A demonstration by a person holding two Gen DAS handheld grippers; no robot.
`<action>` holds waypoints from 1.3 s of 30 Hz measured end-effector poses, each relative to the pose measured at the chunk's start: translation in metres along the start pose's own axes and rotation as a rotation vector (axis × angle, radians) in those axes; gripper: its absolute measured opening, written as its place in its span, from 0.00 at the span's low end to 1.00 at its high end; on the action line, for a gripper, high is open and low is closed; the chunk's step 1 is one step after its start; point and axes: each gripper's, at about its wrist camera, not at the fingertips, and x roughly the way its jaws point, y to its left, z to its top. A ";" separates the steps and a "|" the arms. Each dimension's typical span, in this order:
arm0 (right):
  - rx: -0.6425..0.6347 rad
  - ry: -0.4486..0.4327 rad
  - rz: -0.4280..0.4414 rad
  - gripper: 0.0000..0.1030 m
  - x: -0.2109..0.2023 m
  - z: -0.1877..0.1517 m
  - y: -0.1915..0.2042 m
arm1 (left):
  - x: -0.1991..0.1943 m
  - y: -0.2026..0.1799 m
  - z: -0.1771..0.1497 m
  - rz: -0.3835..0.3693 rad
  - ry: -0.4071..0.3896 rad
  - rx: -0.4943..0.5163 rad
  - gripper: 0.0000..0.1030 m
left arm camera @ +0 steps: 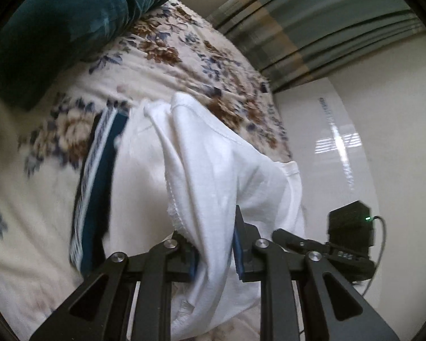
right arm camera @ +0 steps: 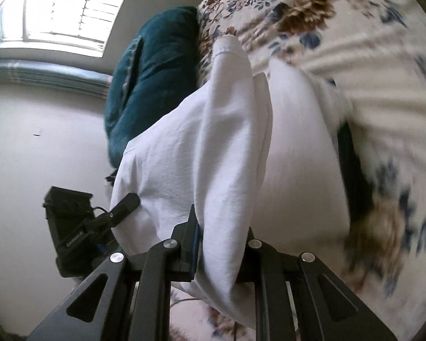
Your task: Fold small clothes
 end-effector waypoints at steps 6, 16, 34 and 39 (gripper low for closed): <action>-0.023 0.045 -0.106 0.17 0.041 0.047 -0.009 | 0.036 0.025 0.022 0.092 0.064 -0.026 0.20; -0.169 -0.069 -0.605 0.97 0.013 0.022 0.035 | -0.019 -0.018 0.020 0.425 -0.170 0.106 0.88; -0.244 -0.353 -0.955 1.00 -0.128 -0.132 0.152 | -0.115 -0.139 -0.090 0.692 -0.206 0.302 1.00; -0.295 -0.439 -0.966 1.00 -0.183 -0.180 0.206 | -0.173 -0.192 -0.126 0.683 -0.272 0.341 1.00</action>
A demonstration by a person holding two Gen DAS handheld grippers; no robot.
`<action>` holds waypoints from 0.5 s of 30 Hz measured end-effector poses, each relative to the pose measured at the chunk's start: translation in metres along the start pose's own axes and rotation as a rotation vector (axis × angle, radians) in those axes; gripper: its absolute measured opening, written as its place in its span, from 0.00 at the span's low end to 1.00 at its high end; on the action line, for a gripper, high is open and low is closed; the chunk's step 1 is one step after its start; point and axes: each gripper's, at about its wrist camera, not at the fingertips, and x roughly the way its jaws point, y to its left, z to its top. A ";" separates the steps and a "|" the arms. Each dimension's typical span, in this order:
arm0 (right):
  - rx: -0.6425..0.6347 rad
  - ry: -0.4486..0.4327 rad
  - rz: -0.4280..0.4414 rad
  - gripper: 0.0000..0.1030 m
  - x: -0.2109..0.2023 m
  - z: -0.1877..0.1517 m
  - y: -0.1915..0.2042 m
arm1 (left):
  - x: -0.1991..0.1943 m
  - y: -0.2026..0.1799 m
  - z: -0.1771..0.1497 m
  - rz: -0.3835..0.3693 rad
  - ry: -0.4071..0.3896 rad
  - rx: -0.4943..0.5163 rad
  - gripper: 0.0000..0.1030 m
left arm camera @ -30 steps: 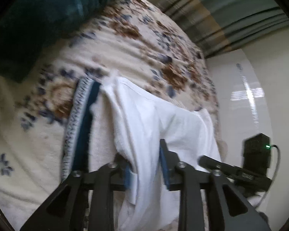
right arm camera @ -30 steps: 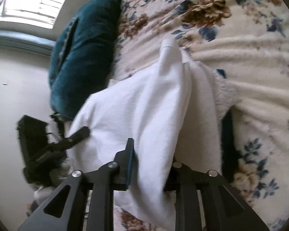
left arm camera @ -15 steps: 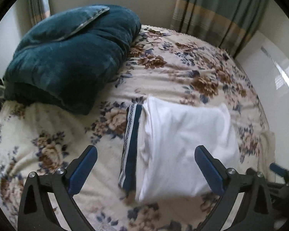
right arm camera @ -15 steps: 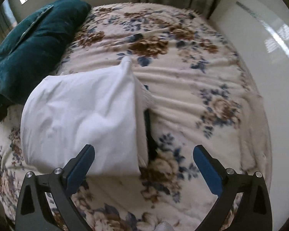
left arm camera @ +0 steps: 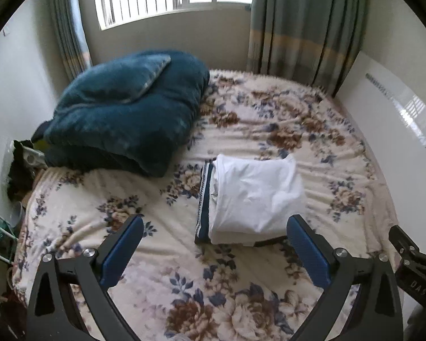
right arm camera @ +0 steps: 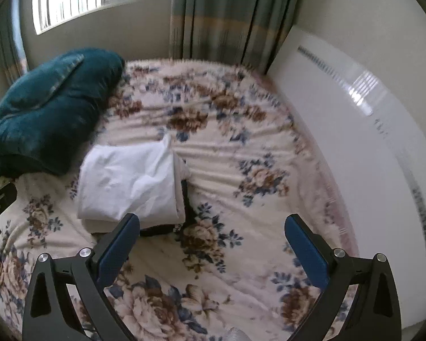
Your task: Fold small clothes
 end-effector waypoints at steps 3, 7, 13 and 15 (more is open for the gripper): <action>0.006 -0.048 0.012 1.00 -0.058 -0.007 -0.009 | -0.048 -0.001 -0.004 -0.002 -0.044 0.009 1.00; 0.001 -0.122 0.033 1.00 -0.133 -0.016 -0.020 | -0.102 -0.001 -0.013 0.000 -0.084 0.013 1.00; -0.010 -0.202 0.044 1.00 -0.217 -0.033 -0.032 | -0.166 -0.001 -0.033 -0.010 -0.127 0.019 1.00; -0.011 -0.222 0.047 1.00 -0.240 -0.042 -0.038 | -0.182 0.000 -0.037 -0.013 -0.141 0.021 1.00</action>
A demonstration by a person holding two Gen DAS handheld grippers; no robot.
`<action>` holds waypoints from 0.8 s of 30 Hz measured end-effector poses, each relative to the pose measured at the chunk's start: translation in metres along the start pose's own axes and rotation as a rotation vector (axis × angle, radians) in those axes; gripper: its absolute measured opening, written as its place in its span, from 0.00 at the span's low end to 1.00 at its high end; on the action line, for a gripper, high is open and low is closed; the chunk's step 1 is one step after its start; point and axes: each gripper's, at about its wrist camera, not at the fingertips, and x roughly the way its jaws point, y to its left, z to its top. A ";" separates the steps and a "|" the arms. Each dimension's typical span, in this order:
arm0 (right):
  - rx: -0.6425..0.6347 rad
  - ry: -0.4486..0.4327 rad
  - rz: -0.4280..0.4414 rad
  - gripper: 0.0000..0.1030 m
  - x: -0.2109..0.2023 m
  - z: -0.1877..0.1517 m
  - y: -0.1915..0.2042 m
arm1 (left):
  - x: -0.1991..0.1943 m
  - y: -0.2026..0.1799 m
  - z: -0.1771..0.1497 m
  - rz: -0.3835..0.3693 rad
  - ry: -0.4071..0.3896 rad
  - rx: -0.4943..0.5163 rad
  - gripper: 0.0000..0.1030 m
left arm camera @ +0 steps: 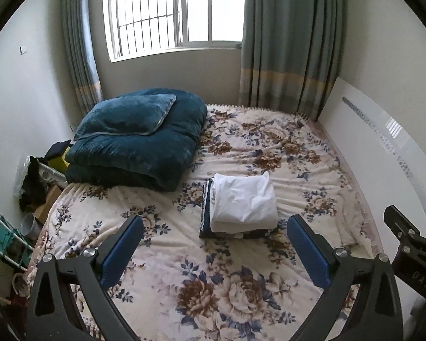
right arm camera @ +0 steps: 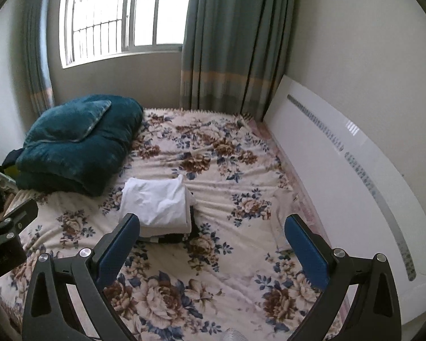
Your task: Fold small clothes
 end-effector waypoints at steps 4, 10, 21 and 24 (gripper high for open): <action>0.009 -0.028 0.010 1.00 -0.042 -0.005 -0.010 | -0.028 0.001 -0.005 -0.003 -0.021 0.005 1.00; 0.023 -0.063 0.038 1.00 -0.091 -0.012 -0.017 | -0.058 0.000 -0.014 -0.009 -0.043 0.002 1.00; 0.033 -0.074 0.058 1.00 -0.114 -0.016 -0.020 | -0.083 0.001 -0.021 -0.003 -0.075 0.003 1.00; 0.039 -0.077 0.052 1.00 -0.122 -0.019 -0.023 | -0.089 0.003 -0.022 -0.003 -0.085 -0.006 1.00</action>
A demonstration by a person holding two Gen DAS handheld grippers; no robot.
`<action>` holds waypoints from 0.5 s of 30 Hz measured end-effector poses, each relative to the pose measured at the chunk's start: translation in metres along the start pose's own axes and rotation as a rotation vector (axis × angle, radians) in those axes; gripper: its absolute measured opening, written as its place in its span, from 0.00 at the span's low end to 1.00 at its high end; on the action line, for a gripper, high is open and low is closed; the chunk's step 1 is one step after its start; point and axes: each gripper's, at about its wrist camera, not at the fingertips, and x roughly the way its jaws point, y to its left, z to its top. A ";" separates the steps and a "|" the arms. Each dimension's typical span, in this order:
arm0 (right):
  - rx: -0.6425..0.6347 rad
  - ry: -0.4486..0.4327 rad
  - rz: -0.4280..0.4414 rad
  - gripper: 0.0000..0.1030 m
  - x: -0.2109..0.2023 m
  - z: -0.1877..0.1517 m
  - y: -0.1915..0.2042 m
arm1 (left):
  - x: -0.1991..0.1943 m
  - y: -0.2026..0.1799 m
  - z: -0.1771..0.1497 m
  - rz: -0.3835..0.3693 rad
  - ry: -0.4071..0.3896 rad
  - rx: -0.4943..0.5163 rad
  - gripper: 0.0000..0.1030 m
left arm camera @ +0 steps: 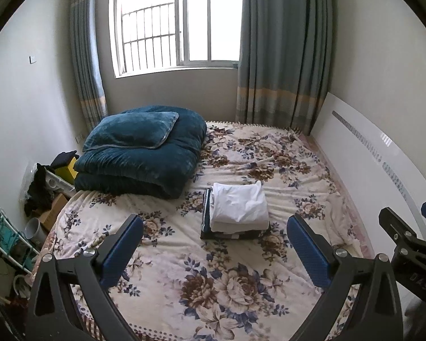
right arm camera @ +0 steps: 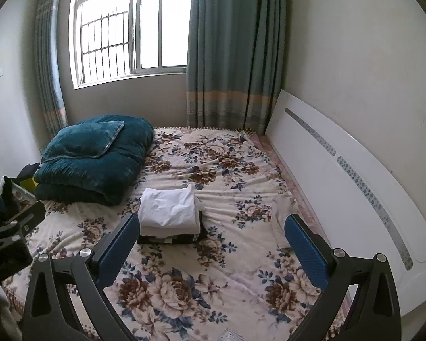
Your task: Fold small clothes
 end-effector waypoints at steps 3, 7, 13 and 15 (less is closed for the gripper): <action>-0.002 0.001 0.001 1.00 0.000 -0.001 0.000 | -0.002 -0.001 0.001 0.007 -0.006 0.000 1.00; 0.004 0.002 0.000 1.00 -0.004 -0.002 -0.002 | -0.003 -0.002 -0.001 0.012 -0.007 -0.002 1.00; 0.006 0.005 0.007 1.00 -0.006 -0.004 -0.003 | -0.004 -0.004 -0.001 0.007 -0.003 0.001 1.00; 0.011 0.005 0.010 1.00 -0.008 -0.004 -0.004 | -0.005 -0.005 -0.001 0.008 -0.007 0.003 1.00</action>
